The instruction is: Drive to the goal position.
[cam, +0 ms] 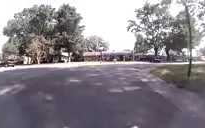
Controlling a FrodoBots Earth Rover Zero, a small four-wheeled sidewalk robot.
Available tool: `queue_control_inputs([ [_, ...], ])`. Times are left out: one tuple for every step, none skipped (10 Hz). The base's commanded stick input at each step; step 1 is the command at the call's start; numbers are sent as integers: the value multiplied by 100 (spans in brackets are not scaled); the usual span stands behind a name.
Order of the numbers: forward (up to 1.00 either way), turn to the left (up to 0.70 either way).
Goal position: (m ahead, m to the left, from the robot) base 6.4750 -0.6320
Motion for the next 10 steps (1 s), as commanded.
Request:
queue_control_inputs([
  [69, 3],
  [69, 3],
  [69, 3],
  [69, -1],
  [69, -32],
  [69, -34],
  [69, -16],
  [69, 3],
  [69, 3],
  [69, 3],
])
